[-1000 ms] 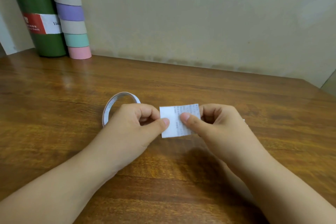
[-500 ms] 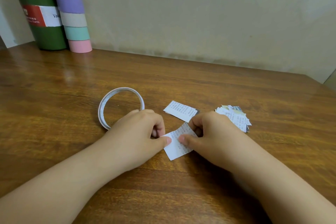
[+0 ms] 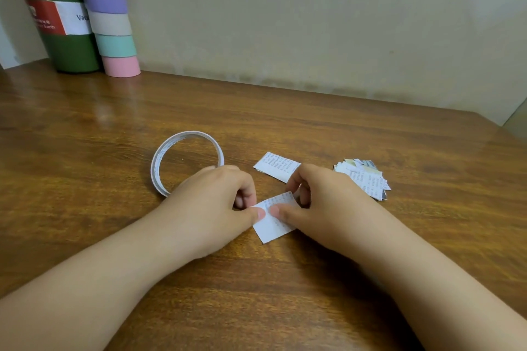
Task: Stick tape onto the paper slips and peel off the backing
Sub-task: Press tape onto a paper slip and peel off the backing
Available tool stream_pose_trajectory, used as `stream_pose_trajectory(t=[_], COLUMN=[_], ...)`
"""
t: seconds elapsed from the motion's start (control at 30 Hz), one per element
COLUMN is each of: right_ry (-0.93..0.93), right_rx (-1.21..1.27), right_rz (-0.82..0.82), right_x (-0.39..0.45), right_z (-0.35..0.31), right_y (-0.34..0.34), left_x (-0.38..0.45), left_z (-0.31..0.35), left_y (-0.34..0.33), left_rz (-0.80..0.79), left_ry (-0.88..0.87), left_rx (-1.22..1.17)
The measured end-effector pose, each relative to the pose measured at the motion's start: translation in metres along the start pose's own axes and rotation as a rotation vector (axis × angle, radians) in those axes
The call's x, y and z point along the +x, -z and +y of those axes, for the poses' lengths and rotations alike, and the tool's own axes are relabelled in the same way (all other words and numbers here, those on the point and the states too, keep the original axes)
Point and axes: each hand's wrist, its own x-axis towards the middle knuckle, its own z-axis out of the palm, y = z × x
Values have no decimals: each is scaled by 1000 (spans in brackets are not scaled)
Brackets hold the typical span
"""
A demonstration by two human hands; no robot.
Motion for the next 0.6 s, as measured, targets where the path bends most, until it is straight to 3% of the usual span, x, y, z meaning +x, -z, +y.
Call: stream_pose_trajectory(t=[0.6], right_ry=[66], right_rx=[11], right_rz=[-36], right_x=[7], right_z=[5], right_y=[0], left_x=[0], left_z=[0], left_y=[0], left_rz=[5], left_ry=[-17], left_rx=[18])
